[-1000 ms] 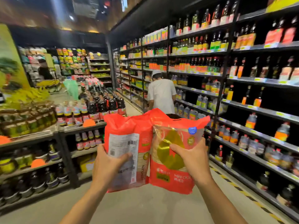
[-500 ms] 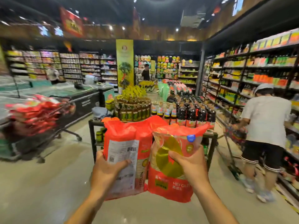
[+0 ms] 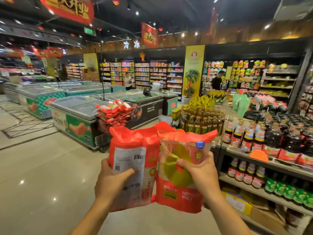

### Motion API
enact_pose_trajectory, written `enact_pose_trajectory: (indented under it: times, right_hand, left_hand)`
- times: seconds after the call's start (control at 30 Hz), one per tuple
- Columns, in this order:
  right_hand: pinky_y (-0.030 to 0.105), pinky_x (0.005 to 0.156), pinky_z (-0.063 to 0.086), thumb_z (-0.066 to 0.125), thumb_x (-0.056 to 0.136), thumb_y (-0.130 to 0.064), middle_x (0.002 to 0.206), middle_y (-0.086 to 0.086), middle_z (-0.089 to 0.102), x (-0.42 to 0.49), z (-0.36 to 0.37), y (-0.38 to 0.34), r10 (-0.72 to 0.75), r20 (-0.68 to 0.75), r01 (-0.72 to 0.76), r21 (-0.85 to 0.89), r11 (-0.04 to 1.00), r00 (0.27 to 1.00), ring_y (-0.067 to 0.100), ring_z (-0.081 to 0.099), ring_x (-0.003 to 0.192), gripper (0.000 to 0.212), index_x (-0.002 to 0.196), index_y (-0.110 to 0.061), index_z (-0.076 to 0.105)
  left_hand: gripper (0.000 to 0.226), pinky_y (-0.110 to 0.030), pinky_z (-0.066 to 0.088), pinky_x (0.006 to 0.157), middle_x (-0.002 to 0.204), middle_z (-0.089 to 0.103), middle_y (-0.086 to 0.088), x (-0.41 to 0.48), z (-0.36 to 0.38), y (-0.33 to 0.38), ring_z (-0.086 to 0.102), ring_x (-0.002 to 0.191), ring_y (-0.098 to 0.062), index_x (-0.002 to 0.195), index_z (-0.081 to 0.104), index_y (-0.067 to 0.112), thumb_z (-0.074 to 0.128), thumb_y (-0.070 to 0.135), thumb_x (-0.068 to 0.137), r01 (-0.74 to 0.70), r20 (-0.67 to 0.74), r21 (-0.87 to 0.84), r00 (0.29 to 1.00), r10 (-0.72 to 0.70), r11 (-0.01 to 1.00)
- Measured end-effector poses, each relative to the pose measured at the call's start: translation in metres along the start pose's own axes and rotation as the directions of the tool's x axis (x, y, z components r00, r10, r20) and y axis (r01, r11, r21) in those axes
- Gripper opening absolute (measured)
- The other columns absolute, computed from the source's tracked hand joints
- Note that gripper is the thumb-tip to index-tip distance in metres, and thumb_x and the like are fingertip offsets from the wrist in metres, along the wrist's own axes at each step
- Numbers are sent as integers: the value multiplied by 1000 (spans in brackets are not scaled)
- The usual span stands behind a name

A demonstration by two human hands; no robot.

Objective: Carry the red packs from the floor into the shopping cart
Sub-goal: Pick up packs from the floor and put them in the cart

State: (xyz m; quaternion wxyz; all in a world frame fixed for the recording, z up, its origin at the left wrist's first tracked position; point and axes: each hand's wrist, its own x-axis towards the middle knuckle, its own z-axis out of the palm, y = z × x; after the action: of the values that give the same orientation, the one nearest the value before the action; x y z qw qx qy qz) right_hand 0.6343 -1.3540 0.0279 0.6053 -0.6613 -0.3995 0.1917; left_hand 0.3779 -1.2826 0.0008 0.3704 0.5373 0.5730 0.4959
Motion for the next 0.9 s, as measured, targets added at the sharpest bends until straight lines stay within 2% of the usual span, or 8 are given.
enact_pose_trajectory:
  times: [0.1,0.27,0.33,0.43,0.5,0.6,0.67,0.9]
  right_hand:
    - [51,94,56,98,61,-40,112,-11,65,26,25,5,3,68,-5,31,1000,998,16,67,104,76,118,-33,49]
    - [52,92,56,98,60,-43,112,-11,64,81,64,20,-5,129,-1,51,999,992,16,66,103,69,107,-39,48]
    - [52,92,56,98,60,-44,112,-11,65,110,78,26,-7,159,-2,56,998,987,17,67,103,74,114,-35,49]
    - [52,93,56,98,57,-47,113,-11,66,159,97,37,-18,192,4,73,997,981,18,67,105,81,120,-32,48]
    - [53,94,56,97,55,-50,116,-9,65,194,111,40,-18,208,3,72,997,978,19,66,107,85,122,-32,48]
    - [53,95,55,89,43,-64,115,-13,64,247,131,44,-23,224,6,75,997,974,19,65,108,93,120,-36,46]
    - [53,96,55,89,44,-64,116,-14,63,279,144,47,-35,252,17,75,997,967,19,64,109,94,123,-37,44]
    - [52,95,56,86,42,-68,120,-12,64,361,192,64,-48,319,19,93,995,947,19,65,111,99,126,-37,45]
  left_hand:
    - [80,-52,62,82,102,73,7,21,0,-2,73,90,-21,109,51,33,85,57,41,26,-60,26,998,-24,999]
    - [76,-54,60,88,104,69,6,65,17,0,70,93,-23,113,48,27,90,45,52,45,-135,75,990,-35,996]
    - [75,-54,60,88,104,69,6,88,30,-1,69,94,-23,115,48,26,96,40,59,46,-162,87,986,-32,995]
    - [79,-54,60,88,104,68,8,125,55,-2,69,94,-22,115,47,27,96,44,56,45,-198,92,980,-26,995]
    - [75,-54,60,88,103,67,9,152,72,0,69,95,-22,116,48,25,98,36,62,55,-228,97,973,-31,994]
    - [73,-56,59,90,104,67,8,193,99,7,69,98,-26,117,48,24,99,33,64,68,-279,111,960,-35,991]
    - [71,-56,59,90,106,67,6,216,115,11,69,98,-26,117,48,24,98,32,66,82,-303,121,952,-42,989]
    - [76,-54,62,82,105,67,6,282,149,11,69,94,-22,115,47,25,97,41,59,116,-359,129,931,-63,985]
